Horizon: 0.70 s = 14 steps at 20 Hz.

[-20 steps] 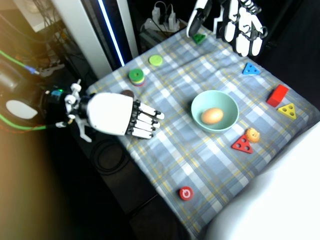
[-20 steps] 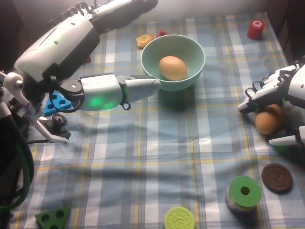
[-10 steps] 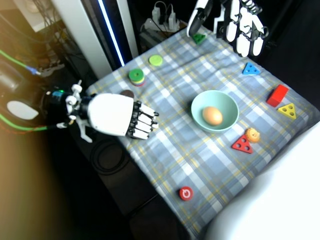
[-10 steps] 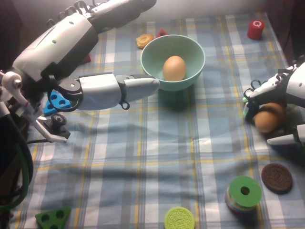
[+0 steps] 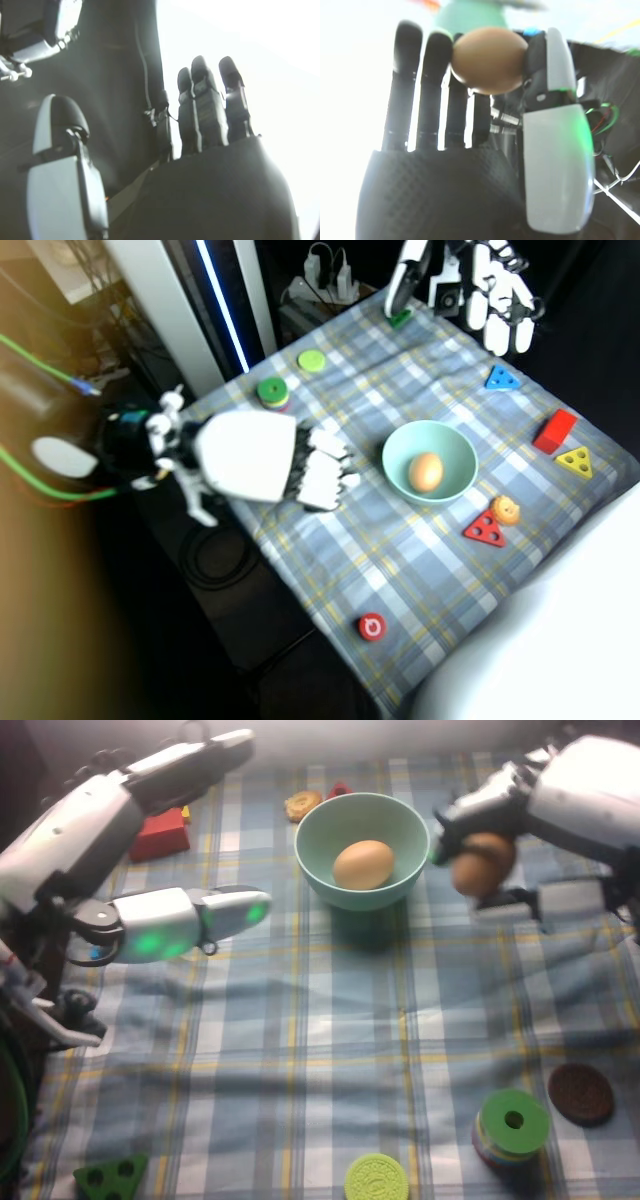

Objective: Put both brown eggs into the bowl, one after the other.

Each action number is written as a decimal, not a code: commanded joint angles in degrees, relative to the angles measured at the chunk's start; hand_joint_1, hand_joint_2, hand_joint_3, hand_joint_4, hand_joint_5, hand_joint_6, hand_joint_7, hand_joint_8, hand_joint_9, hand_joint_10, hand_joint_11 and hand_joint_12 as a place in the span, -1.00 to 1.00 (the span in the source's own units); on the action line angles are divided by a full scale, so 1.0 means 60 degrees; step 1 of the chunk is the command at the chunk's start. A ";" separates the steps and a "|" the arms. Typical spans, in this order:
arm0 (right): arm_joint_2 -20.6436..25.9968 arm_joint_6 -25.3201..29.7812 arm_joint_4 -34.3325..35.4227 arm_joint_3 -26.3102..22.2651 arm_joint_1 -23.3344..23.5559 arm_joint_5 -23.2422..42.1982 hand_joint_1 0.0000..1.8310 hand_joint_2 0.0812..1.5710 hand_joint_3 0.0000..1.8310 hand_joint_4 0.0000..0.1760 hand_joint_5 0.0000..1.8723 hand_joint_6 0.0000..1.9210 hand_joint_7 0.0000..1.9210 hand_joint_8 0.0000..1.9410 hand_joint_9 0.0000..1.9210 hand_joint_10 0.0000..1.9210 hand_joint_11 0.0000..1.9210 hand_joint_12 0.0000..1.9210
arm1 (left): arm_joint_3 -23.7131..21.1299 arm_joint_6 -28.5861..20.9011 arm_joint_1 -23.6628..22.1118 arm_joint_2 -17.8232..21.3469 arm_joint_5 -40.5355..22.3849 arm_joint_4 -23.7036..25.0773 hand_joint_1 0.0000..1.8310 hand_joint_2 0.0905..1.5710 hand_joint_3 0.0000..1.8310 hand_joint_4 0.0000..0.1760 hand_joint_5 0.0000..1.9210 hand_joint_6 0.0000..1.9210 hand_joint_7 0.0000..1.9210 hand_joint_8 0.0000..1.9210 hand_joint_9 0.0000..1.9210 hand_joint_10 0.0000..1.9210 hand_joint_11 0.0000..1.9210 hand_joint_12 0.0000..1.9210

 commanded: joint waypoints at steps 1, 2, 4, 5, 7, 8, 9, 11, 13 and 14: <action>-0.0108 -0.0005 0.0228 0.0122 0.0335 0.1178 0.36 0.44 -1.00 -1.00 0.02 -0.16 -0.06 0.43 -0.20 0.57 -0.32 0.89 | 0.0011 -0.0104 0.0007 0.0066 -0.1257 0.0095 -0.03 0.17 -1.00 0.59 -0.64 -1.00 -0.61 -1.00 -0.61 -1.00 -1.00 -0.39; -0.0241 -0.0005 0.0196 0.0215 0.0534 0.1180 0.37 0.44 -1.00 -1.00 0.03 -0.18 -0.07 0.44 -0.18 0.50 -0.31 0.81 | 0.0017 -0.0113 0.0087 0.0069 -0.1278 -0.0048 -0.04 0.19 -1.00 0.69 -0.64 -1.00 -0.61 -1.00 -0.62 -1.00 -1.00 -0.47; -0.0601 -0.0034 0.0087 0.0455 0.0993 0.1149 0.36 0.42 -1.00 -1.00 0.00 -0.08 -0.01 0.29 -0.15 0.21 -0.34 0.60 | 0.0062 -0.0260 0.0256 0.0069 -0.1264 -0.0263 -0.03 0.19 -1.00 0.51 -0.62 -1.00 -0.61 -1.00 -0.61 -1.00 -1.00 -0.41; -0.0853 -0.0058 0.0060 0.0612 0.1204 0.1095 0.46 0.42 -1.00 -1.00 0.01 0.06 0.04 0.04 -0.20 0.32 -0.62 0.36 | 0.0118 -0.0475 0.0322 0.0066 -0.1225 -0.0288 -0.04 0.20 -1.00 0.58 -0.63 -1.00 -0.63 -1.00 -0.62 -1.00 -1.00 -0.37; -0.1087 -0.0194 0.0021 0.0736 0.1374 0.0924 0.48 0.39 -1.00 -1.00 0.06 0.08 0.09 -0.10 -0.19 0.29 -0.63 0.31 | 0.0204 -0.0731 0.0346 0.0043 -0.1179 -0.0287 -0.05 0.19 -1.00 0.71 -0.64 -1.00 -0.62 -1.00 -0.61 -1.00 -1.00 -0.33; -0.1176 -0.0321 -0.0016 0.0776 0.1436 0.0789 0.49 0.37 -1.00 -1.00 0.09 -0.08 0.13 -0.09 -0.13 0.28 -0.56 0.45 | 0.0242 -0.0821 0.0346 0.0028 -0.1166 -0.0275 -0.04 0.19 -1.00 0.69 -0.63 -1.00 -0.61 -1.00 -0.61 -1.00 -1.00 -0.33; -0.1255 -0.0391 -0.0092 0.0832 0.1463 0.0603 0.50 0.36 -1.00 -1.00 0.09 -0.10 0.14 -0.09 -0.13 0.29 -0.55 0.51 | 0.0254 -0.0851 0.0346 0.0025 -0.1164 -0.0245 -0.03 0.19 -1.00 0.57 -0.62 -0.99 -0.61 -1.00 -0.61 -1.00 -1.00 -0.33; -0.1432 -0.0429 -0.0120 0.1006 0.1463 0.0270 0.47 0.37 -1.00 -1.00 0.09 -0.03 0.13 -0.08 -0.18 0.20 -0.82 0.39 | 0.0265 -0.0851 0.0346 0.0041 -0.1150 -0.0194 -0.05 0.21 -1.00 0.25 -0.58 -0.99 -0.62 -1.00 -0.63 -1.00 -1.00 -0.42; -0.1539 -0.0429 -0.0120 0.1120 0.1463 0.0036 0.35 0.37 -1.00 -0.86 0.12 -0.03 0.03 -0.04 -0.20 -0.27 -0.81 0.41 | 0.0261 -0.0852 0.0346 0.0054 -0.1170 -0.0192 -0.07 0.21 -1.00 0.00 -0.53 -0.99 -0.59 -0.99 -0.62 -1.00 -1.00 -0.41; -0.1577 -0.0445 -0.0120 0.1159 0.1461 -0.0073 0.34 0.36 -1.00 -0.69 0.12 -0.04 0.04 -0.05 -0.13 -0.33 -0.72 0.41 | 0.0262 -0.0876 0.0346 0.0054 -0.1188 -0.0192 -0.06 0.20 -1.00 -0.18 -0.50 -0.98 -0.57 -0.99 -0.61 -0.99 -1.00 -0.40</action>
